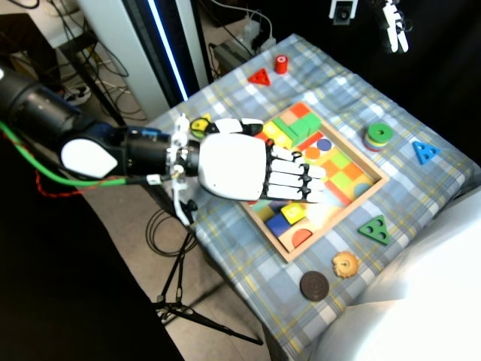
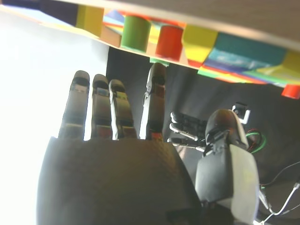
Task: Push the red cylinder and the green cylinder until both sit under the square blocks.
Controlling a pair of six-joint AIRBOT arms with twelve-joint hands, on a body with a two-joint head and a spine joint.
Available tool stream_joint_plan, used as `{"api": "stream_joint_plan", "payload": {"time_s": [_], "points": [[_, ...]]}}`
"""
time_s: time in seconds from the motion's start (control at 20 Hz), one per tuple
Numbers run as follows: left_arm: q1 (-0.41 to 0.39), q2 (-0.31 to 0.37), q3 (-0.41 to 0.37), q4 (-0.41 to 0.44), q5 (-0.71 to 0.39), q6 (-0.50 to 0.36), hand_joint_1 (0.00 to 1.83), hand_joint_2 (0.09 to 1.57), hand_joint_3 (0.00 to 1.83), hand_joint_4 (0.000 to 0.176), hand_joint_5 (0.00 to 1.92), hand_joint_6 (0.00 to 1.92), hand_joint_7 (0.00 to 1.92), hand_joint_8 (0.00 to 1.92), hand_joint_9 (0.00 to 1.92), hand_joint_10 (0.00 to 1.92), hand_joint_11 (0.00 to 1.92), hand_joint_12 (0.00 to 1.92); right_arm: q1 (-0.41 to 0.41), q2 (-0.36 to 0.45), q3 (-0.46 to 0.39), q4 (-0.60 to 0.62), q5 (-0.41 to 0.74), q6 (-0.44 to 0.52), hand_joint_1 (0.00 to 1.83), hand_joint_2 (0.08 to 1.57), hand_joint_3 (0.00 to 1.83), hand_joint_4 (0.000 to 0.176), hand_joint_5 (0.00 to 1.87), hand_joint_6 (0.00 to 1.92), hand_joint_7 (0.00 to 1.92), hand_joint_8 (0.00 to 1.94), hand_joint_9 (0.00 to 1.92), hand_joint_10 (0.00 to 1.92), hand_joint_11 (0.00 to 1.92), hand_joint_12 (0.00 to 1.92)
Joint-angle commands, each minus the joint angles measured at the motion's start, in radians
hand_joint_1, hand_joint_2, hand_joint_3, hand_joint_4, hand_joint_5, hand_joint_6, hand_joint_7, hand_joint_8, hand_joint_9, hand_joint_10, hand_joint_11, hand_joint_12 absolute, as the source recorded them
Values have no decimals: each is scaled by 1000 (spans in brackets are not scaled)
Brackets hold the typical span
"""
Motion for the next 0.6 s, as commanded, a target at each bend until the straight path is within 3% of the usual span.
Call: {"api": "stream_joint_plan", "payload": {"time_s": [0.0,0.15,0.3,0.4,0.55], "points": [[-12,-2,5,5,-115,-9,0,1298,10,176,57,9,122,0,122,0,0,0,18,-7,2,10,70,11,0,1008,0,174,506,11,0,0,0,0,0,0],[-12,-2,6,7,-116,-14,0,1297,6,176,58,7,132,5,129,3,0,0,18,-12,5,-23,46,21,0,1026,0,175,465,0,0,0,0,0,0,0],[-12,-1,6,8,-116,-19,0,1311,10,176,76,11,133,3,150,10,0,0,18,-12,9,-55,34,46,0,1023,0,154,467,1,0,0,0,0,0,0],[-12,-1,6,8,-116,-22,0,1321,12,176,71,6,132,2,155,10,0,0,18,-10,9,-81,31,70,0,991,0,173,461,0,0,0,0,0,0,0],[-12,-1,6,8,-116,-24,0,1319,7,176,57,0,119,1,139,1,0,0,18,5,7,-96,28,88,0,977,0,176,445,0,0,0,0,0,0,0]]}}
